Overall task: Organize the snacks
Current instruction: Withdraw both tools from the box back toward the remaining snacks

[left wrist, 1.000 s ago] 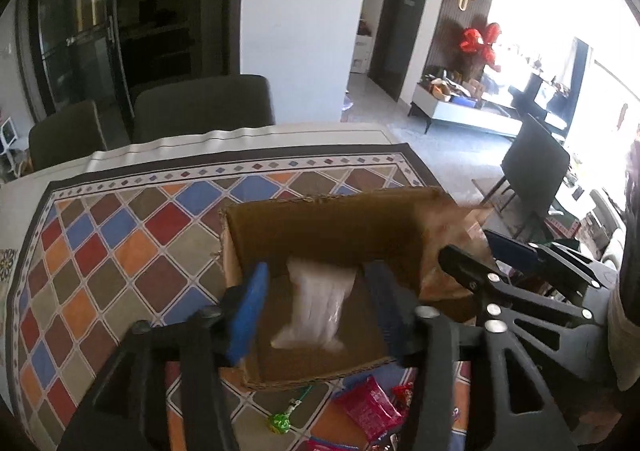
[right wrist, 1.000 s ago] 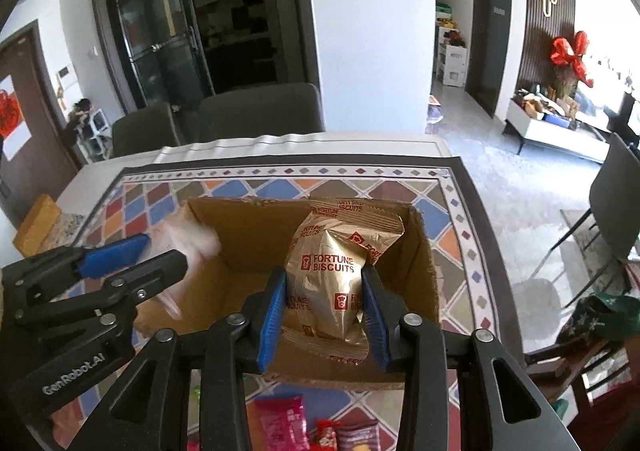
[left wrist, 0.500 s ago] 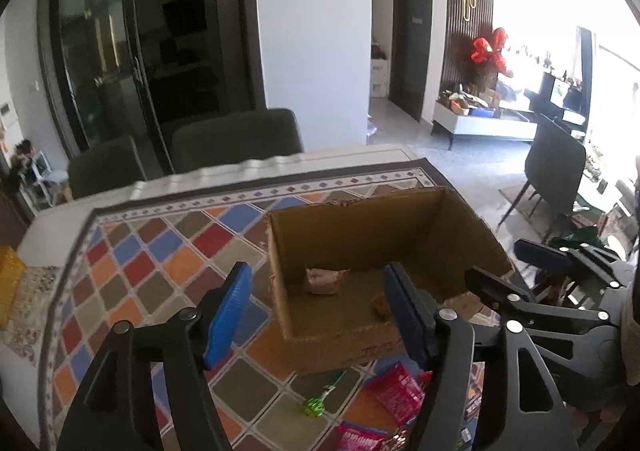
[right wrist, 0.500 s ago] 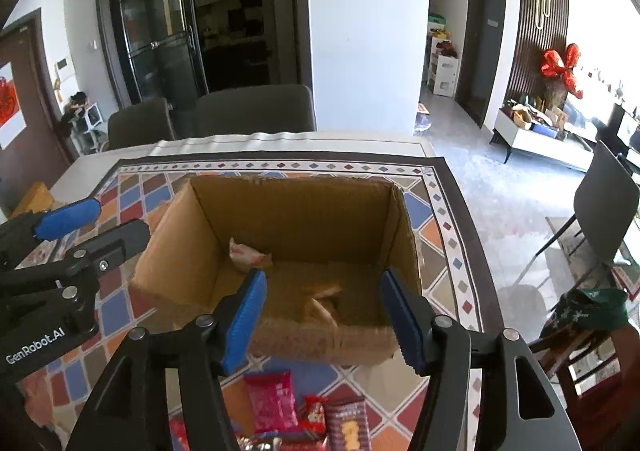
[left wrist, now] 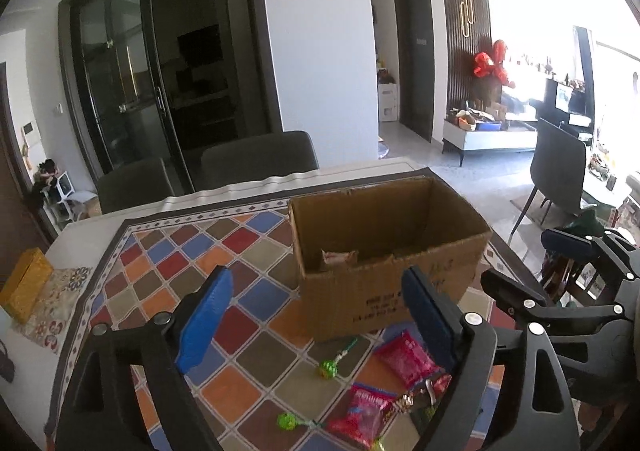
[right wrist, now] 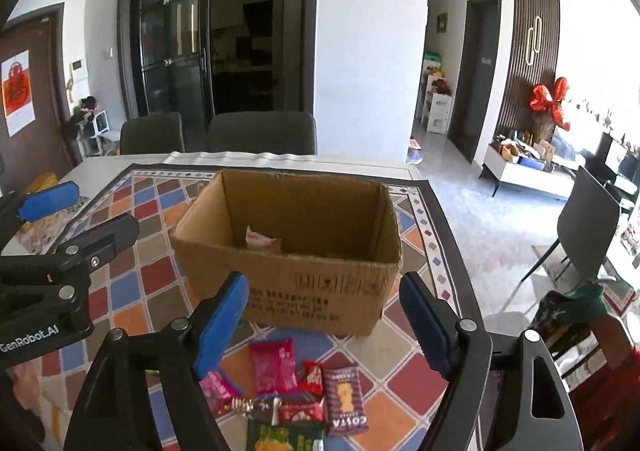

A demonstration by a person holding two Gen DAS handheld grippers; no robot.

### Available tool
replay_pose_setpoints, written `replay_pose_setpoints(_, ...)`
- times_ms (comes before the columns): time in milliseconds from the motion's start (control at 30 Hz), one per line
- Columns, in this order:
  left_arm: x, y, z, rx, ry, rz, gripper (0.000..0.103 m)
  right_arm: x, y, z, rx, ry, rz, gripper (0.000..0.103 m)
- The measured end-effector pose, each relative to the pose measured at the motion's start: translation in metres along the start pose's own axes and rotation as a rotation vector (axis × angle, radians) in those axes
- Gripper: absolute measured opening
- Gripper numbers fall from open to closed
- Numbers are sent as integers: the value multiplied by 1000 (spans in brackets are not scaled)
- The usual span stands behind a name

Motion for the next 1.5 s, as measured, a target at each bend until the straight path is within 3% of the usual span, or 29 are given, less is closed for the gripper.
replay_pose_setpoints(333,-16,39,20,17,20,-15,90,-10,36,25,16,-8,-20,84)
replay_pose_setpoints(533,-23,66,13,75,62,-15,90,-6,61,26,43,3,22,84)
replay_pose_setpoints(1067,-45,137,-6,226,157,-19,89,-11,125,-10,236,33,32,84)
replay_pose_setpoints(1233,-53,152,-15,257,208,-8,83,-12,143,-21,292,37,34,84)
replay_pose_setpoints(1500,-65,167,-33,302,283,-25,64,-19,160,-40,354,63,17,84)
Point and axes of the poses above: each gripper's, at about its wrist camera, not at the fingertips, and z roughly against the way its jaws point, x to its left, y to its underside, the point moved 2 cm from there along -z, roughly the way its jaws point, and after that the axes turned 14 degrees about -z, right-handed, at the moved point
